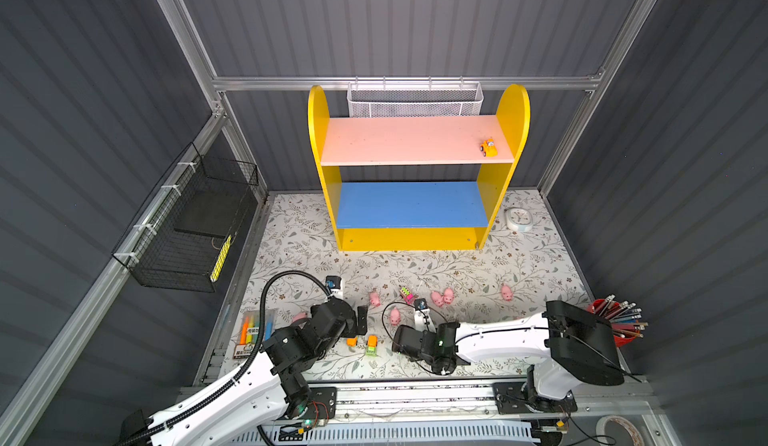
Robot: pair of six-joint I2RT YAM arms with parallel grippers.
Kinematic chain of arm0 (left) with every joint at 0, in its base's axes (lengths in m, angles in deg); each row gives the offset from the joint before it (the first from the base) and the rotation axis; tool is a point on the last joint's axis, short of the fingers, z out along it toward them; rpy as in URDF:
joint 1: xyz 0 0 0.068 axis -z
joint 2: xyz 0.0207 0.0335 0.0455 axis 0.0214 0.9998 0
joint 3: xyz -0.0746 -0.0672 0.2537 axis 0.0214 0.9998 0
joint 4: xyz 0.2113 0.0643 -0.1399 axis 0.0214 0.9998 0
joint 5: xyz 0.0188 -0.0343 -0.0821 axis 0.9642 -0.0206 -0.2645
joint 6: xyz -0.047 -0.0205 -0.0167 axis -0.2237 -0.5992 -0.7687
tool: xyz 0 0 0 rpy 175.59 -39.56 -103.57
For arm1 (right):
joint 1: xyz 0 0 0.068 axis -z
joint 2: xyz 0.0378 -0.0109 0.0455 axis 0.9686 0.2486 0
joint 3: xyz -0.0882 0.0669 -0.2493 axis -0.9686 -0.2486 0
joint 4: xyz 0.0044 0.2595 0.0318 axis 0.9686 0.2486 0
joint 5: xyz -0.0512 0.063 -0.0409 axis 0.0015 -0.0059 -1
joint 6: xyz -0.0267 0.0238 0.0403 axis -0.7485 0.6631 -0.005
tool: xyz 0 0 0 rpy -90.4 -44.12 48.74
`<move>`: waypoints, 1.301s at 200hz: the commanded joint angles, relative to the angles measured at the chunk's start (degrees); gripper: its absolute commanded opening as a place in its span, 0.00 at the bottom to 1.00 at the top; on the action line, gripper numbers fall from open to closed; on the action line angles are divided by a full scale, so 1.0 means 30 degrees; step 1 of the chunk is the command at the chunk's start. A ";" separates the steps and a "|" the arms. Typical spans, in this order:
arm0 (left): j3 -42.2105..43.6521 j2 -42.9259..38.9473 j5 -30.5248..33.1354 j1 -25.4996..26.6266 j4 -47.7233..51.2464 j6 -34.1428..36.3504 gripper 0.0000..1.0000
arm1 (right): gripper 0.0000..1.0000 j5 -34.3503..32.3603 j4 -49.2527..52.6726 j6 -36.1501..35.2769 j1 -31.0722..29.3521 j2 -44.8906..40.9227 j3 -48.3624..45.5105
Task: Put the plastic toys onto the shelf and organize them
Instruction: 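Lower the right gripper around the pink-green toy car near the robot, then close the right gripper on the pink-green toy car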
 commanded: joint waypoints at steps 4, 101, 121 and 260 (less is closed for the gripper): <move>-0.0298 -0.0382 0.0359 0.0126 0.0309 0.0376 1.00 | 0.56 -0.0036 0.0791 0.0091 0.0072 0.0090 0.0217; -0.0415 -0.0248 0.0217 0.0112 0.0228 0.0416 1.00 | 0.57 0.1308 0.0180 0.0935 -0.0247 -0.0634 -0.0950; -0.0457 -0.0293 0.0237 0.0126 0.0239 0.0386 1.00 | 0.55 0.1446 -0.0039 0.1024 -0.0292 -0.0385 -0.0970; -0.0502 -0.0199 0.0385 0.0126 0.0342 0.0219 1.00 | 0.46 0.1191 -0.0350 0.0623 -0.0288 -0.0326 -0.1538</move>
